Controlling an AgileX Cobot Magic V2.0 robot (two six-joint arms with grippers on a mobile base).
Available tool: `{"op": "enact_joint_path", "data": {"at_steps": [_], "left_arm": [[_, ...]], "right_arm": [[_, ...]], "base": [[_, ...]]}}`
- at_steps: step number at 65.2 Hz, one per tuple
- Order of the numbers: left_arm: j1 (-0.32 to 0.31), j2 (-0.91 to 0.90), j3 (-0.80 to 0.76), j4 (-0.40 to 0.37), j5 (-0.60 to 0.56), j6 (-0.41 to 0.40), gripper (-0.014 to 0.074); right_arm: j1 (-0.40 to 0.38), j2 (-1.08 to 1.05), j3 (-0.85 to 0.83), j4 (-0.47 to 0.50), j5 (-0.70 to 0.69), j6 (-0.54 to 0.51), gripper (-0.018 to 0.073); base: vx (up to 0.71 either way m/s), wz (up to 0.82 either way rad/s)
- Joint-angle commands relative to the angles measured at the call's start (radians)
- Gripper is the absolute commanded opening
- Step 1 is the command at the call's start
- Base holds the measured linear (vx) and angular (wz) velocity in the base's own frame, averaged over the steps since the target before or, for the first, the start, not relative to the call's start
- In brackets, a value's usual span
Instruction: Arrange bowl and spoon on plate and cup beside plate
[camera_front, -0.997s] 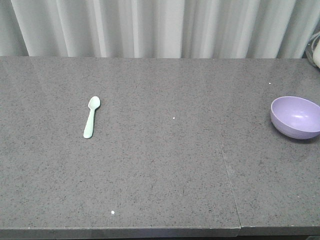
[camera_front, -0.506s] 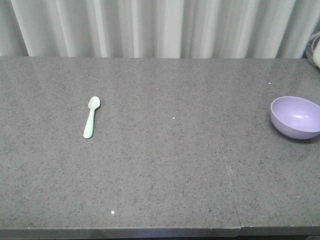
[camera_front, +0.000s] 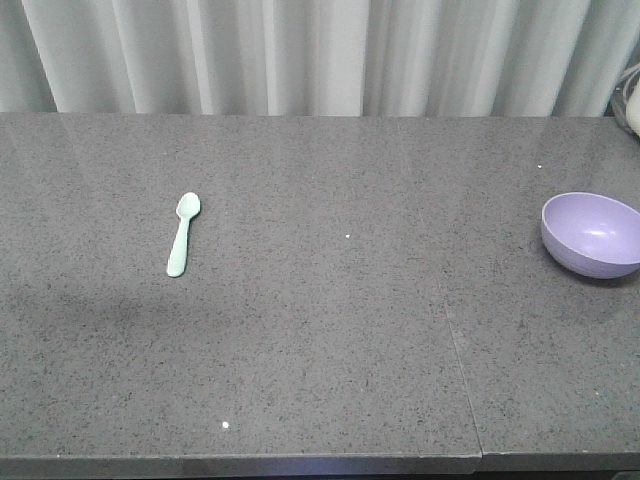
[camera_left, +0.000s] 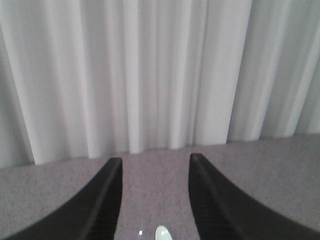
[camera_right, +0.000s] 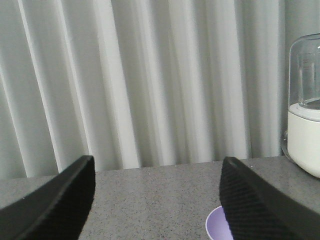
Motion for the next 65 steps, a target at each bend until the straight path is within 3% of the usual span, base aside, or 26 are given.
{"op": "enact_joint_path", "data": {"at_steps": [1, 15, 37, 65], "left_arm": [[-0.006, 0.089, -0.115, -0.003, 0.050, 0.012, 0.0387], [-0.006, 0.332, -0.252, -0.026, 0.157, 0.013, 0.0505], [-0.013, 0.587, -0.270, -0.061, 0.205, 0.015, 0.0507], [-0.032, 0.711, -0.275, -0.061, 0.213, 0.015, 0.0507]], "right_arm": [[0.003, 0.020, -0.029, 0.005, -0.056, -0.003, 0.0517], [0.003, 0.020, -0.029, 0.005, -0.050, -0.003, 0.0517], [0.003, 0.020, -0.029, -0.002, -0.029, -0.003, 0.0517], [0.003, 0.020, -0.029, -0.002, -0.022, -0.004, 0.0517]], "base": [[0.00, 0.00], [0.00, 0.00], [0.00, 0.00], [0.00, 0.00]]}}
